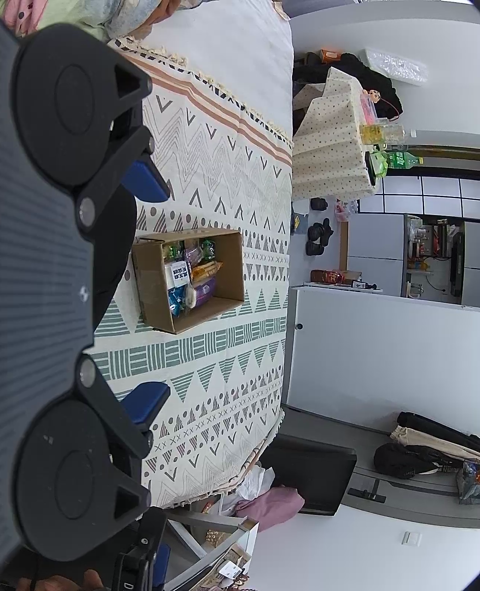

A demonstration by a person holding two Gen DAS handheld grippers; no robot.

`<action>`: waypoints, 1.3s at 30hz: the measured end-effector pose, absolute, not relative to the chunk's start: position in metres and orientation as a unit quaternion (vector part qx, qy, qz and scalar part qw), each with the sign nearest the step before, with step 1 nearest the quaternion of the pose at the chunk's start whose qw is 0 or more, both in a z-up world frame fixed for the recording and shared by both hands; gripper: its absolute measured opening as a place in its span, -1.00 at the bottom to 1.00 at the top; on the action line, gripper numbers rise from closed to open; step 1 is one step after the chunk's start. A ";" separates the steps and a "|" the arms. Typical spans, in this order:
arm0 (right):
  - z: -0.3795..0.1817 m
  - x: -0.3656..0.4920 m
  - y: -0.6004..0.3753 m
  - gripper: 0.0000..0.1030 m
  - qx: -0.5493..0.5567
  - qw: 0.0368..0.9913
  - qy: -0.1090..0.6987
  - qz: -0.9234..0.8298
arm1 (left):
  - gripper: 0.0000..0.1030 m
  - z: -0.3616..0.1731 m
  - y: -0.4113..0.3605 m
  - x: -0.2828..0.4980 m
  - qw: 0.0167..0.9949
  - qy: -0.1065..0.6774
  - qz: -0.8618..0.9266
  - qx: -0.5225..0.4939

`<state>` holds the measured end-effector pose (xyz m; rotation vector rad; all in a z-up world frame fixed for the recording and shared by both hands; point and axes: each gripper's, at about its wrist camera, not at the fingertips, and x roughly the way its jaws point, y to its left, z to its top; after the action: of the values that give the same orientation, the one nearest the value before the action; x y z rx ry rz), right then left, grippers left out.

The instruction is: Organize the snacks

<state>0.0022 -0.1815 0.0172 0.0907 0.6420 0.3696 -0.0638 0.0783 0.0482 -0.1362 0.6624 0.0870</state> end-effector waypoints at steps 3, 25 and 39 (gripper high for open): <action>0.018 0.002 -0.180 1.00 0.044 0.931 0.314 0.181 | 1.00 0.048 0.079 -0.064 0.942 0.325 0.043 -0.067; 0.022 -0.002 -0.177 1.00 0.041 0.931 0.312 0.185 | 1.00 0.051 0.078 -0.066 0.943 0.323 0.048 -0.068; 0.024 -0.001 -0.177 1.00 0.040 0.931 0.311 0.186 | 1.00 0.051 0.077 -0.066 0.943 0.322 0.048 -0.067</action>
<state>-0.0015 -0.1774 0.0237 0.0827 0.6375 0.3813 -0.0659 0.0768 0.0507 -0.1362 0.6575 0.0987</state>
